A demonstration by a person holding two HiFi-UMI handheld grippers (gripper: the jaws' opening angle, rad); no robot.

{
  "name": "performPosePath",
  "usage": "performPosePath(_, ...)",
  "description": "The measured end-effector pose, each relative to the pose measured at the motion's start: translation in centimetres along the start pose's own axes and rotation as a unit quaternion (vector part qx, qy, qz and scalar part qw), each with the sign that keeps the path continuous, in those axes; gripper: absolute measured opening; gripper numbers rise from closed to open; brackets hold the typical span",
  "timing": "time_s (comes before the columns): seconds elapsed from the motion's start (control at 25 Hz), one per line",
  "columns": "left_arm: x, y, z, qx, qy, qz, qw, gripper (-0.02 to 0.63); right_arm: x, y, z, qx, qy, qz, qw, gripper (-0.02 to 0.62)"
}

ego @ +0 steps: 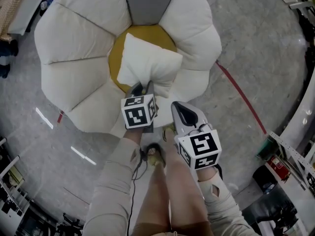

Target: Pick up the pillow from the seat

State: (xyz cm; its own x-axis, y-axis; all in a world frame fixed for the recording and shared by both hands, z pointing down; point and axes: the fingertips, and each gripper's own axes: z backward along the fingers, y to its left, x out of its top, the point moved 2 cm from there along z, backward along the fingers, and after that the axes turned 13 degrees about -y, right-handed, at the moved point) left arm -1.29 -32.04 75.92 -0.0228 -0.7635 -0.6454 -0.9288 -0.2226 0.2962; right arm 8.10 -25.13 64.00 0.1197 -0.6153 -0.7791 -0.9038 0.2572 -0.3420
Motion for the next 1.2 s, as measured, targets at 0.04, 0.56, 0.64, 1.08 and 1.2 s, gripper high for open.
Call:
performPosePath(0.04, 0.0, -0.1, 0.8, -0.003, -0.003, -0.003, 1.0000, 0.098, -0.2, 0.4, 0.3, -0.002, 0.001, 0.001, 1.000, 0.000)
performPosePath(0.56, 0.3, 0.3, 11.7, -0.019, -0.053, 0.019, 0.9983, 0.098, -1.6, 4.4, 5.5, -0.028, 0.001, 0.024, 0.999, 0.000)
performPosePath(0.64, 0.0, 0.4, 13.5, -0.019, -0.060, 0.015, 0.9979, 0.098, -1.9, 5.1, 6.2, -0.028, 0.001, 0.032, 0.999, 0.000)
performPosePath(1.08, -3.4, -0.8, 24.9, -0.037, -0.101, 0.001, 0.9942, 0.098, -3.1, 11.0, 11.1, 0.003, -0.016, 0.068, 0.998, 0.000)
performPosePath(1.2, -4.0, -1.0, 27.5, -0.036, -0.110, 0.010, 0.9932, 0.098, -3.6, 12.4, 12.9, 0.005, -0.015, 0.075, 0.997, 0.000)
